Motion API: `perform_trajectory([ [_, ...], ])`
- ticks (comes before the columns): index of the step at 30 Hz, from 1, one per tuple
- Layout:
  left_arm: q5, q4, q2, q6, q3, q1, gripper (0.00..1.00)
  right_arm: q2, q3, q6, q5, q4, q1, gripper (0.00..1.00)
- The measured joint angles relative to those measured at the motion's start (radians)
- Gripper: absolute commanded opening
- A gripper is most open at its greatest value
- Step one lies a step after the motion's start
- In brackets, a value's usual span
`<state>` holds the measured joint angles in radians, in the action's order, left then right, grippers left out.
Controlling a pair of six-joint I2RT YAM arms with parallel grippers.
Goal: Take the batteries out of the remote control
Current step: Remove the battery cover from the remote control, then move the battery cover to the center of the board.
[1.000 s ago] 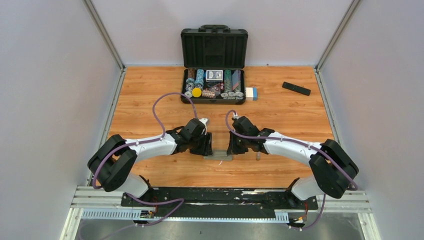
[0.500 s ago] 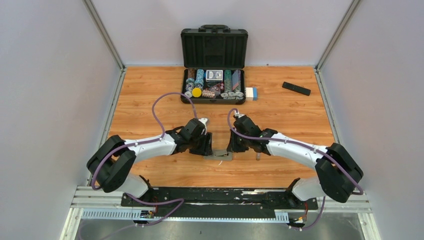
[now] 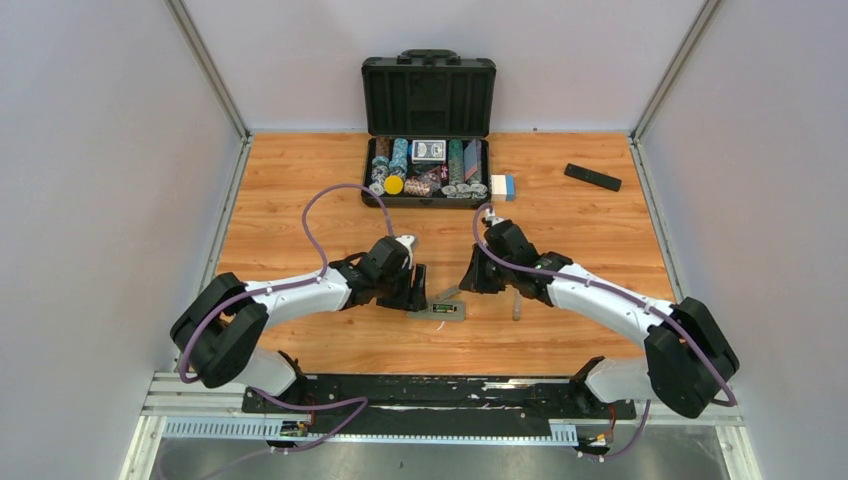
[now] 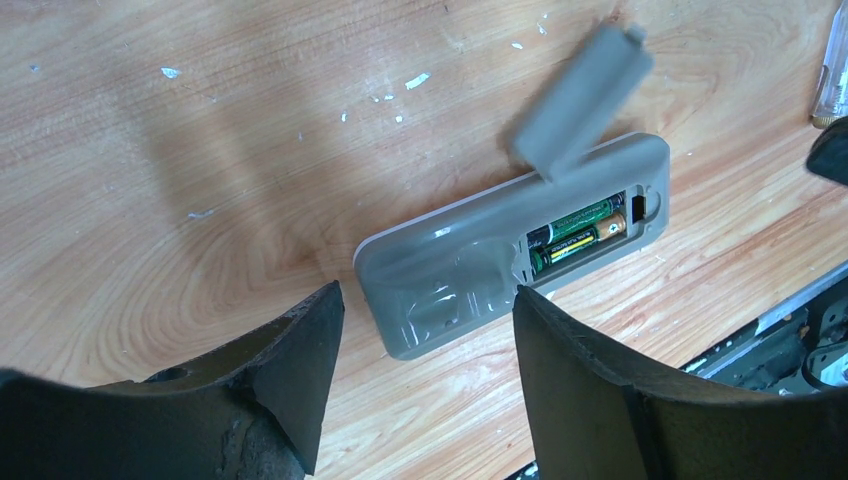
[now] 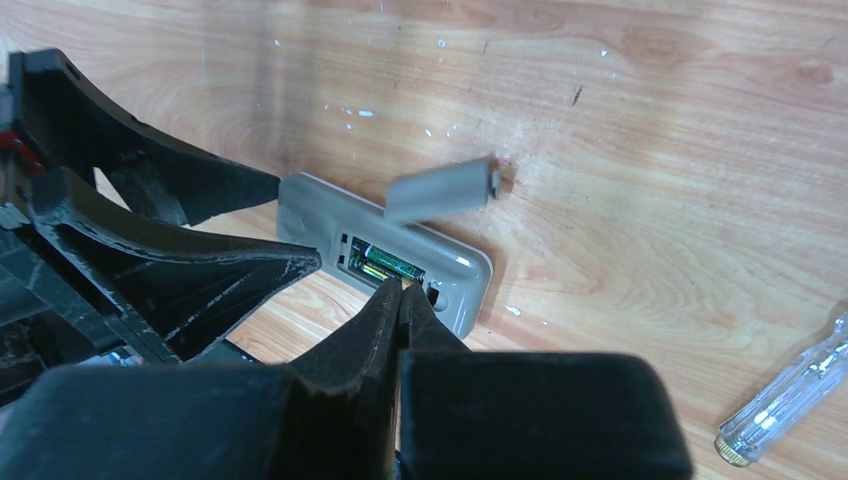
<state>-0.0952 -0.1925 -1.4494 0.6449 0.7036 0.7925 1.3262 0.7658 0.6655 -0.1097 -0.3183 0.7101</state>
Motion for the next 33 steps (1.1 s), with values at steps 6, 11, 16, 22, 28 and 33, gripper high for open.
perform_trajectory([
  [6,0.0,-0.002,0.0,0.0,-0.002,0.0,0.73,-0.015,-0.024,0.016,-0.039,0.032,-0.048,0.07],
  [11,0.0,-0.002,0.0,0.0,-0.002,0.0,0.74,0.012,-0.032,0.023,-0.063,0.038,-0.052,0.24],
  [16,0.0,-0.002,0.002,0.0,-0.005,0.0,0.74,0.113,-0.031,0.02,-0.085,0.048,-0.052,0.32],
  [22,0.005,-0.006,0.013,0.0,-0.011,0.0,0.74,0.217,0.015,0.011,-0.104,0.05,-0.052,0.32],
  [28,0.01,-0.006,0.021,0.0,-0.022,0.0,0.74,0.289,0.076,0.002,-0.121,0.079,-0.052,0.33],
  [33,0.011,-0.009,0.023,0.0,-0.023,0.0,0.75,0.348,0.108,0.002,-0.143,0.105,-0.052,0.34],
])
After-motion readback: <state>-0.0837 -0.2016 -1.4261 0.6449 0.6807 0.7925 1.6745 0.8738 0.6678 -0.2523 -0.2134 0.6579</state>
